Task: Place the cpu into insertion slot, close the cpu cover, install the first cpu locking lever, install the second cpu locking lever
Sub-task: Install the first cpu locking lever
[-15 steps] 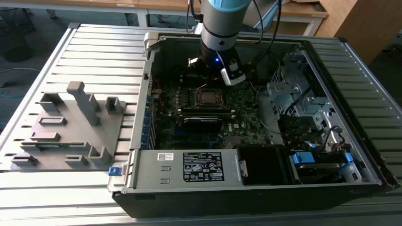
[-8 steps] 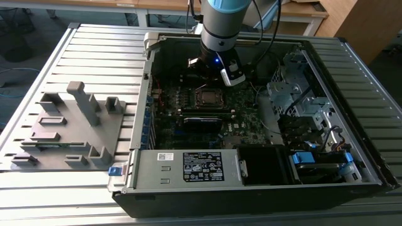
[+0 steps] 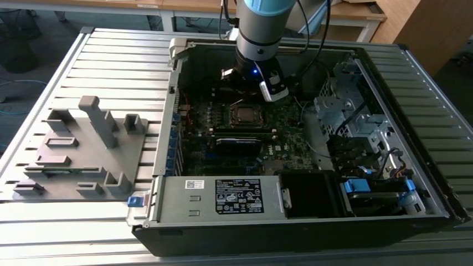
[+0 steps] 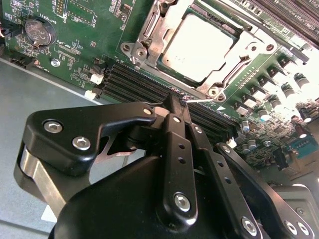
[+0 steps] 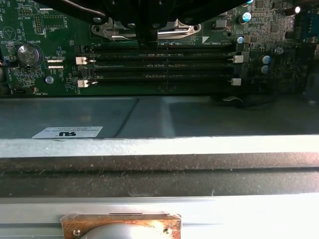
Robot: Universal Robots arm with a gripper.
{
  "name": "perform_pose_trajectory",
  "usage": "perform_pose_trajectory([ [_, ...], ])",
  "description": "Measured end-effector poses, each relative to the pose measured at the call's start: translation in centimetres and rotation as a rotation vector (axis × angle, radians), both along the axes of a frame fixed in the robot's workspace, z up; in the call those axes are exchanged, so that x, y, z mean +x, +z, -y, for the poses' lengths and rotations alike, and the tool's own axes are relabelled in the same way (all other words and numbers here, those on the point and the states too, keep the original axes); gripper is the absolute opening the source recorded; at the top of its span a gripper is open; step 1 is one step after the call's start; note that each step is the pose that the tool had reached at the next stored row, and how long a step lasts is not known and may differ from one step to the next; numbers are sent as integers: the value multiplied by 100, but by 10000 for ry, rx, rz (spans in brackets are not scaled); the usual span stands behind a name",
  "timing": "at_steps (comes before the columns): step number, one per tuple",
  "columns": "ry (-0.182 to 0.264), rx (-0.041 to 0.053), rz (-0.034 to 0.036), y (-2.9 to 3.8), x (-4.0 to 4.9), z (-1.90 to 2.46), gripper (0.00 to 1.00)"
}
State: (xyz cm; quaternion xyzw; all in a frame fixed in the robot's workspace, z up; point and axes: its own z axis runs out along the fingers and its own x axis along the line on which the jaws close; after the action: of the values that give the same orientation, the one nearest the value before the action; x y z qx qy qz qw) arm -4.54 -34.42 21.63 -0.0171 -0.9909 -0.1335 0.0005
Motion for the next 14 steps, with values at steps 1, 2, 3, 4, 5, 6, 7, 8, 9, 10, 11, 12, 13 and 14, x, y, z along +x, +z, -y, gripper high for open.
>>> perform_pose_trajectory([
  [1, 0, -1, 0, 0, 0, 0, 10],
  [2, 0, 0, 0, -2, 0, 0, 10],
  [3, 0, 2, 1, -4, 0, 0, 10],
  [4, 0, 3, 2, -7, 0, 0, 10],
  [5, 0, 0, 0, -8, 0, 0, 10],
  [6, 0, -1, 0, -9, 0, 0, 10],
  [7, 0, -2, -1, -9, 0, 0, 10],
  [8, 0, -2, -1, -9, 0, 0, 10],
  [9, 0, -1, 0, -9, 0, 0, 10],
  [10, 0, -1, 0, -10, 0, 0, 10],
  [11, 0, 3, 2, -14, 0, 0, 10],
  [12, 0, 4, 2, -18, 0, -1, 10],
  [13, 0, 1, 1, -22, 0, 0, 10],
  [14, 0, -1, 0, -24, 0, 0, 10],
])
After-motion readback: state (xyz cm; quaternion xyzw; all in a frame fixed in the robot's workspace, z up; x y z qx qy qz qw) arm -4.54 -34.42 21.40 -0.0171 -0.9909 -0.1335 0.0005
